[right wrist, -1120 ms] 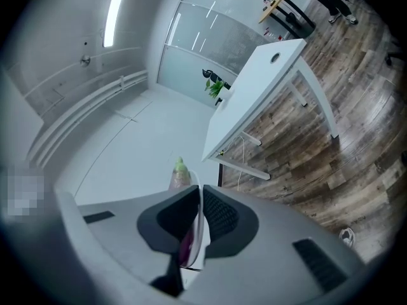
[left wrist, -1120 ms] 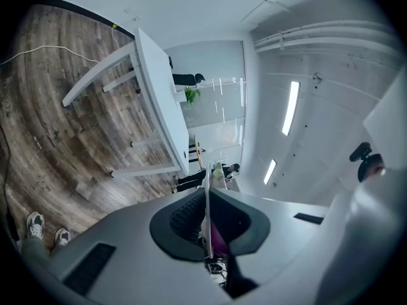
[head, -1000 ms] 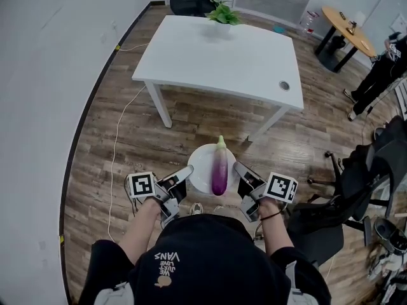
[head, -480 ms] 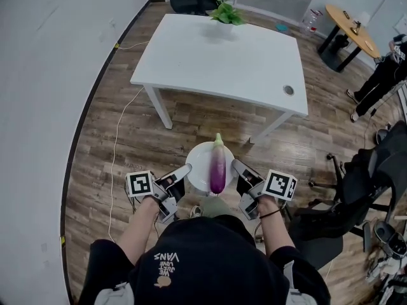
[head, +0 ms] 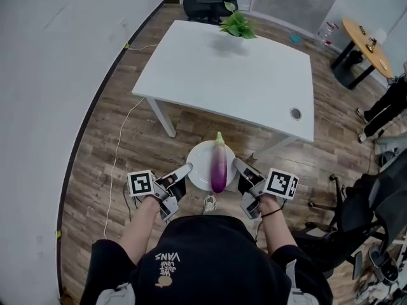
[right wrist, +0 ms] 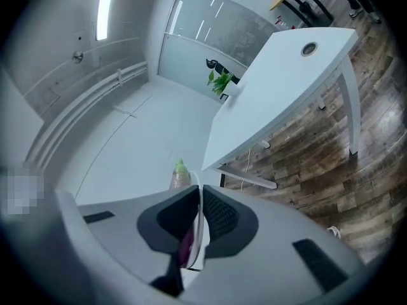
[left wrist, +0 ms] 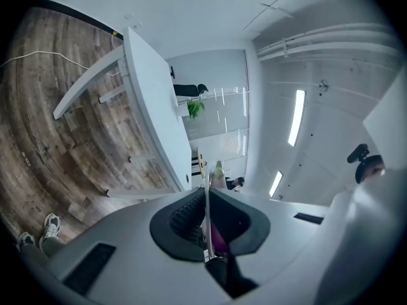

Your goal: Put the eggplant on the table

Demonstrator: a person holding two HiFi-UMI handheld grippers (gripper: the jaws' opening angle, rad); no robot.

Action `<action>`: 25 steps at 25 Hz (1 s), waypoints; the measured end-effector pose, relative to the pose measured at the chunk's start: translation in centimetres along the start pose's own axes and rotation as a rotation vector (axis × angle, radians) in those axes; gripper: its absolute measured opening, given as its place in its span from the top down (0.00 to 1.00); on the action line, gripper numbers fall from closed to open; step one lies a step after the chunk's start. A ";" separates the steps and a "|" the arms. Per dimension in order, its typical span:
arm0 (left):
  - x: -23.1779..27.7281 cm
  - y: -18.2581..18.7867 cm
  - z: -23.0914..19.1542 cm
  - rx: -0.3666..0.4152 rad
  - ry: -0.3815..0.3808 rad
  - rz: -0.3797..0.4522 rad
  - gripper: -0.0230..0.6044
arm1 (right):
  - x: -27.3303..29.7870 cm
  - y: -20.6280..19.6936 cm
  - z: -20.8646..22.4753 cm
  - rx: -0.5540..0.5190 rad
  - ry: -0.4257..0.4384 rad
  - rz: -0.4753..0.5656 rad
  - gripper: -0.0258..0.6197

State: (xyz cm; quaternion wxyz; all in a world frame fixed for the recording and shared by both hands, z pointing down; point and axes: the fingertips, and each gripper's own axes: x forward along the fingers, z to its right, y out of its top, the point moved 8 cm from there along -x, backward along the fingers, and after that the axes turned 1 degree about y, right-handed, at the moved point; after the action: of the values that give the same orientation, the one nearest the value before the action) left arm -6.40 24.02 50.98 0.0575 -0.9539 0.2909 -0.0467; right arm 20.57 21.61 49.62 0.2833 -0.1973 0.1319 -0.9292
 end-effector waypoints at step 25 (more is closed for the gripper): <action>4.4 15.6 -1.9 -0.018 0.015 0.002 0.92 | 13.2 10.2 0.0 0.004 -0.003 -0.010 0.91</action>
State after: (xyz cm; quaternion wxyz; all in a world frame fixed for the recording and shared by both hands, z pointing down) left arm -11.53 8.55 51.01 0.0466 -0.9537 0.2928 -0.0511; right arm 15.33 5.77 49.88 0.2791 -0.1986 0.1286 -0.9307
